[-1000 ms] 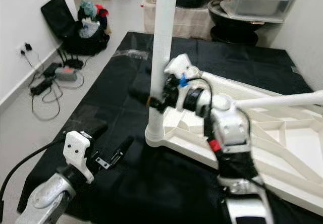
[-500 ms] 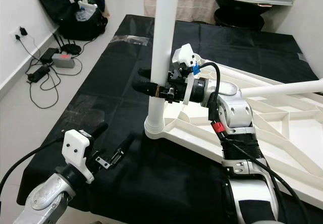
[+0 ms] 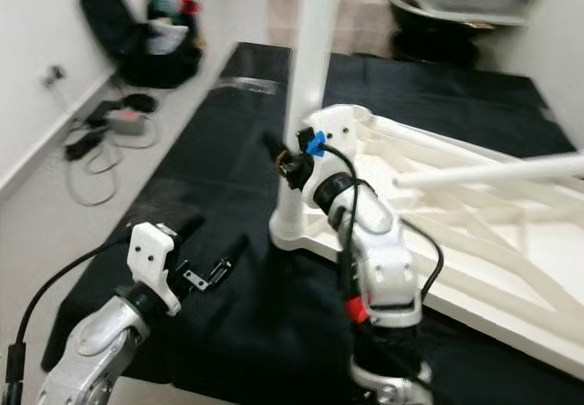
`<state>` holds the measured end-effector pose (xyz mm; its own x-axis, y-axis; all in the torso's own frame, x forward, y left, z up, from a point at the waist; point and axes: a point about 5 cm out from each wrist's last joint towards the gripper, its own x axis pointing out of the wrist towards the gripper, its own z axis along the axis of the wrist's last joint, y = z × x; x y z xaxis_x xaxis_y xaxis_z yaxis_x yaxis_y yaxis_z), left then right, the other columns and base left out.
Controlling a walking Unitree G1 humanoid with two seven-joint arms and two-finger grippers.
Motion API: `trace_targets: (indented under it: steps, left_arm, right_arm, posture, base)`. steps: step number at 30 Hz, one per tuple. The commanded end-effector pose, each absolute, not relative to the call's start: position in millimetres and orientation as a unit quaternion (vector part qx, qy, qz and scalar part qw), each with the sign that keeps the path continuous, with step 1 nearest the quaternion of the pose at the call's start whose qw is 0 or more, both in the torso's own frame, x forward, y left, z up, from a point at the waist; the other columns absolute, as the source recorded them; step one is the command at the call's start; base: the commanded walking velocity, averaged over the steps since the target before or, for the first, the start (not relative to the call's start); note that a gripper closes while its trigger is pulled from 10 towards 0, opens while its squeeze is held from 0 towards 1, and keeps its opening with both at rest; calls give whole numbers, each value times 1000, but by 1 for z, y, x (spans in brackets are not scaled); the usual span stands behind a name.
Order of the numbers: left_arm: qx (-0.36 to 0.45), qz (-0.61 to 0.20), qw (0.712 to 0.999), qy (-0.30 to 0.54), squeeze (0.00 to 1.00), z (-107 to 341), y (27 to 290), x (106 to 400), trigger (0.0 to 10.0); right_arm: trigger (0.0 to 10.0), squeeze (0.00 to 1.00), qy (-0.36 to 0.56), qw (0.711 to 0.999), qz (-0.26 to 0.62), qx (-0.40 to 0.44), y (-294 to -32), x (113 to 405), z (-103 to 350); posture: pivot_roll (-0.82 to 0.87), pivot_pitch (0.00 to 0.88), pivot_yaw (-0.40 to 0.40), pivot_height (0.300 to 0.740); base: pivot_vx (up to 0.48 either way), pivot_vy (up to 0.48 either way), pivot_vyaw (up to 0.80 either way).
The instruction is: Building children table
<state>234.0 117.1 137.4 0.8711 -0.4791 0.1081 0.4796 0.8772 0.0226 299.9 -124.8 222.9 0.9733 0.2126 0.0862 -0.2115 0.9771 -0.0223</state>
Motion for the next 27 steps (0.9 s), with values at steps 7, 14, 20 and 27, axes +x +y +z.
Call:
trace_targets:
  steps: [7, 14, 20, 27]
  left_arm:
    - [3, -249, 967, -47, 0, 132, 120, 239, 10000]
    - [3, -248, 967, -51, 0, 137, 120, 232, 10000]
    - [0, -255, 965, -55, 0, 141, 117, 221, 10000]
    - [-3, -264, 963, -54, 0, 148, 114, 205, 10000]
  right_arm:
    - [8863, 0, 6, 994, 110, 9, -115, 305, 203]
    - [10000, 1000, -105, 929, 350, 52, -98, 310, 251]
    - [10000, 1000, -150, 848, 508, -16, -110, 300, 285]
    - [10000, 980, -122, 782, 608, -62, -131, 312, 304]
  posture:
    - [-23, 0, -44, 740]
    - [-3, 47, -44, 740]
    - [13, 90, -44, 740]
    - [54, 168, -43, 740]
  base:
    - [0, 0, 0]
    - [0, 0, 0]
    - [0, 0, 0]
    - [0, 0, 0]
